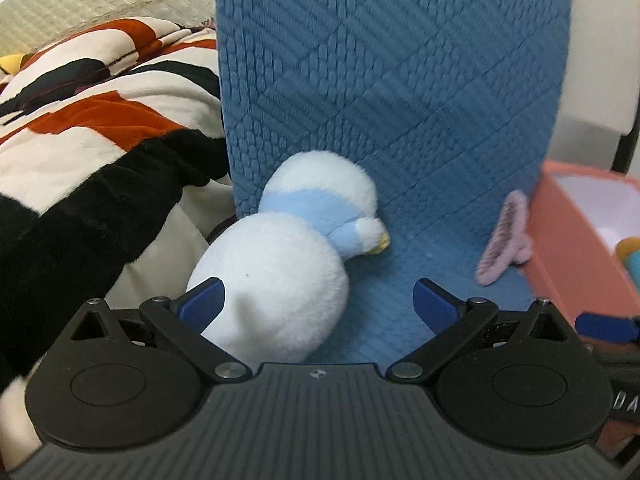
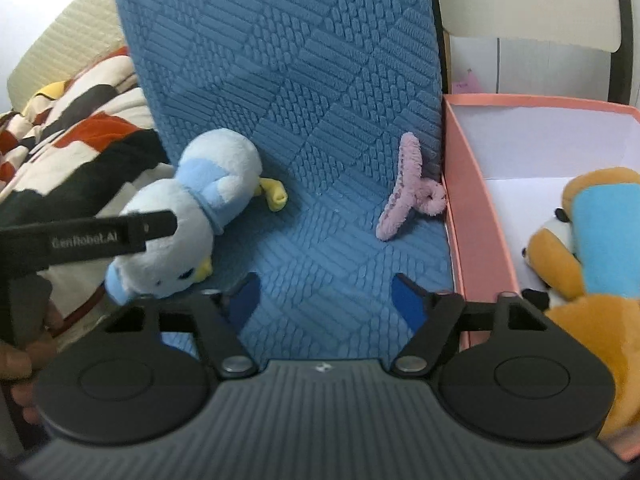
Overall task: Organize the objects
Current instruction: 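Grasp the white penguin with the left tool while the right tool grasps the pink figure, then lift the penguin with the left tool while the right tool lifts the pink figure, then lower penguin and pink figure into the pink box and open both tools, then withdraw both tools above the filled pink box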
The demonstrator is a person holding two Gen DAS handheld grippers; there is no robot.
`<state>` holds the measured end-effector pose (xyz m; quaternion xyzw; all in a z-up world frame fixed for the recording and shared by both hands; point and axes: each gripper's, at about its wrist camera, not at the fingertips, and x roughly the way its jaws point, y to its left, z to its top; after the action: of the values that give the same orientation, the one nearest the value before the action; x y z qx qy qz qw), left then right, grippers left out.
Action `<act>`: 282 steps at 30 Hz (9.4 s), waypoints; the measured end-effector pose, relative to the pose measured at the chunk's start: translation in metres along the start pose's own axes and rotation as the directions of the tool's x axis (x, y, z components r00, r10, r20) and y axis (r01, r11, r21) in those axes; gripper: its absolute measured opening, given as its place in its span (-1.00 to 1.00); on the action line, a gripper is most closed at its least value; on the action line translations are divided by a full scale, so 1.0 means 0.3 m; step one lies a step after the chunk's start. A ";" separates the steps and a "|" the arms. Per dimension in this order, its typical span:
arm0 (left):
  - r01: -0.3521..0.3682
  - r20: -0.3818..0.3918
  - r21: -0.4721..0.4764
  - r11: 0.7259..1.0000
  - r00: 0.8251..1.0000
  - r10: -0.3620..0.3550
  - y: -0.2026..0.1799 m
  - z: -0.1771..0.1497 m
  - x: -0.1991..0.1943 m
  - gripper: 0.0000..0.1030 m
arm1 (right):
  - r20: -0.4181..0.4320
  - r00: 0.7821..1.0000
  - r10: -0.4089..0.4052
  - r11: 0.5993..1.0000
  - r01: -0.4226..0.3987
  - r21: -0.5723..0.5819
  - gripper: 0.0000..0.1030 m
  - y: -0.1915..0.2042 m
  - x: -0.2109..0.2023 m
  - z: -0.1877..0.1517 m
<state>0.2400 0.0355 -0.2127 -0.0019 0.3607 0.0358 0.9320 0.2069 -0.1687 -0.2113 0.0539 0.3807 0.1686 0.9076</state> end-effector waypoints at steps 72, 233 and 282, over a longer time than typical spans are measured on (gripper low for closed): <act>0.019 -0.161 -0.248 0.968 0.985 -0.061 0.037 -0.157 -0.112 0.83 | -0.182 0.983 -0.032 0.986 0.001 -0.168 -0.72 0.069 0.085 -0.108; 0.333 -0.248 -0.256 0.908 0.885 -0.395 -1.112 0.272 -0.152 0.86 | -0.160 0.981 -0.109 0.950 0.151 0.274 0.04 -0.998 -0.282 0.252; 0.481 0.099 -0.113 0.869 0.876 -0.472 -0.646 0.112 -1.005 1.00 | 0.045 0.990 -0.134 0.975 0.124 0.183 0.70 -0.471 -0.933 0.062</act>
<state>0.0535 -0.1764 0.0104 -0.1524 0.3139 -0.1709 0.9214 0.0747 -0.3978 -0.0419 0.1156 0.3712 0.0726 0.9185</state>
